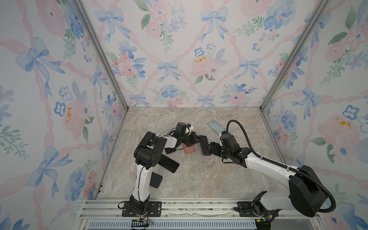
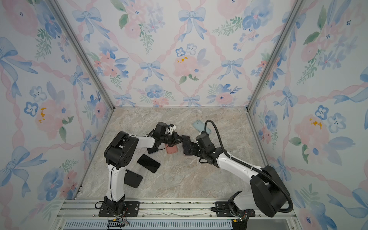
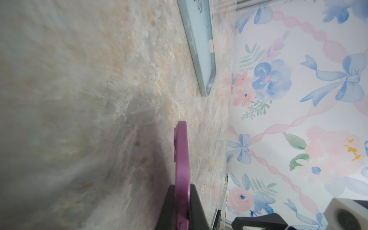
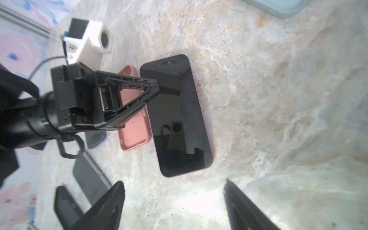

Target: Put the phone into the phone case

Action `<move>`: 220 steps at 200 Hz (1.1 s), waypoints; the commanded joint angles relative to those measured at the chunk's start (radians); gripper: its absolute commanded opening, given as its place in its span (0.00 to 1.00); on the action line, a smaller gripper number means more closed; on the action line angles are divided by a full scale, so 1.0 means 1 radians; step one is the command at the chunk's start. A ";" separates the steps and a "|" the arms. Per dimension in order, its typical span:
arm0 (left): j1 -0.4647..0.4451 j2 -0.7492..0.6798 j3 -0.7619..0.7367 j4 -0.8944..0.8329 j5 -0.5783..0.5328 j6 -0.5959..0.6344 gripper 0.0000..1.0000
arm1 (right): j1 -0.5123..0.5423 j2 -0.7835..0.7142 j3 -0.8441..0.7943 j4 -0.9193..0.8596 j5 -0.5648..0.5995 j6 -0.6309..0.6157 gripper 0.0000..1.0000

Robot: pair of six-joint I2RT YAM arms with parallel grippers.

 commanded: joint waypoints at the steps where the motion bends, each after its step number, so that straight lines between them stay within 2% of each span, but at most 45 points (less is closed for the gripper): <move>1: -0.003 -0.080 -0.045 0.174 -0.009 -0.126 0.00 | -0.008 -0.038 -0.090 0.237 -0.072 0.234 0.79; 35: 0.002 -0.119 -0.112 0.322 -0.024 -0.239 0.00 | -0.031 0.011 -0.222 0.638 -0.166 0.411 0.79; 73: 0.018 -0.128 -0.178 0.492 -0.026 -0.366 0.00 | -0.046 0.144 -0.287 0.988 -0.223 0.558 0.70; 91: 0.029 -0.128 -0.206 0.578 -0.036 -0.428 0.00 | -0.048 0.150 -0.299 1.011 -0.207 0.559 0.68; 139: 0.042 -0.149 -0.249 0.624 -0.067 -0.472 0.00 | -0.062 0.118 -0.300 0.947 -0.168 0.534 0.67; 173: 0.039 -0.135 -0.248 0.699 -0.067 -0.534 0.00 | -0.099 0.183 -0.318 1.134 -0.173 0.589 0.63; 220: 0.040 -0.153 -0.248 0.702 -0.075 -0.541 0.00 | -0.121 0.255 -0.330 1.260 -0.177 0.623 0.55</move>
